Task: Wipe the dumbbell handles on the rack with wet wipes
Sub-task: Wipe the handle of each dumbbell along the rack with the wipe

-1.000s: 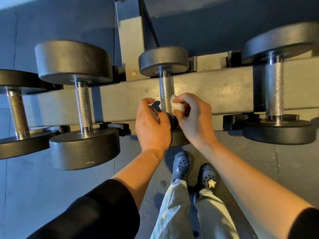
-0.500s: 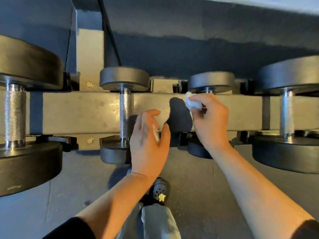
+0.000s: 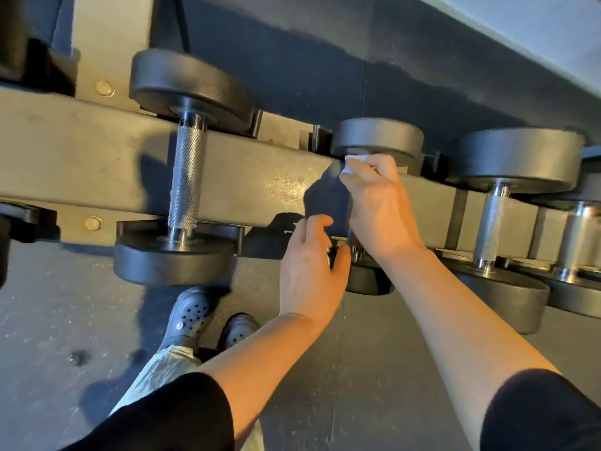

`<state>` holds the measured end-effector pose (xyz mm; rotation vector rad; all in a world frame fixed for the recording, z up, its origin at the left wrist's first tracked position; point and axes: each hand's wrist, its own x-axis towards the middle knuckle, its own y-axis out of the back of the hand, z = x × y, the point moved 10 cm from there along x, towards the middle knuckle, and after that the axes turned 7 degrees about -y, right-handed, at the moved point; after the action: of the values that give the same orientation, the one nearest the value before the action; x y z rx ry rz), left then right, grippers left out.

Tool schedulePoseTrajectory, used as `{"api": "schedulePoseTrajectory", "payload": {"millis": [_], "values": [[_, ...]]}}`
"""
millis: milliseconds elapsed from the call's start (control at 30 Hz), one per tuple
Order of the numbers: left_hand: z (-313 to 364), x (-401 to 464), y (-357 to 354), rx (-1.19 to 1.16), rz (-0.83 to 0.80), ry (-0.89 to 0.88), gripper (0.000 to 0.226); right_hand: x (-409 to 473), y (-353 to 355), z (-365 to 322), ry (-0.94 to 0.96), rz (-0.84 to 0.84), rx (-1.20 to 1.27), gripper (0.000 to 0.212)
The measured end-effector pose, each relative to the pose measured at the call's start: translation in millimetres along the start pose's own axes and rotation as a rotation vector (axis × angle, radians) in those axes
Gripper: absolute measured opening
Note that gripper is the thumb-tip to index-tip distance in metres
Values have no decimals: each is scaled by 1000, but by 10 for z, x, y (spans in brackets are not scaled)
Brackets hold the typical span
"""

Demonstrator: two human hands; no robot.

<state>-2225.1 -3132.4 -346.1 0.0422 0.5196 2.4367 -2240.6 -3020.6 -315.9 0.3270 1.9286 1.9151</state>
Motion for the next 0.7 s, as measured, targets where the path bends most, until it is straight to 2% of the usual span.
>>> {"api": "schedulePoseTrajectory", "payload": {"millis": [200, 367, 567, 633, 700], "values": [[-14, -52, -26, -21, 4, 20, 33, -91, 19, -20, 23, -12, 19, 32], [-37, -45, -21, -31, -7, 15, 33, -424, 39, -53, 22, -76, 172, 36], [-45, -52, -20, -48, -8, 0, 30, -630, -61, 104, -196, -242, 400, 40], [-54, -47, -27, -48, -19, 1, 30, -569, 4, 110, -191, -180, 404, 39], [-64, -48, -31, -50, -26, 5, 30, -469, 178, 169, -181, -7, 370, 37]]}}
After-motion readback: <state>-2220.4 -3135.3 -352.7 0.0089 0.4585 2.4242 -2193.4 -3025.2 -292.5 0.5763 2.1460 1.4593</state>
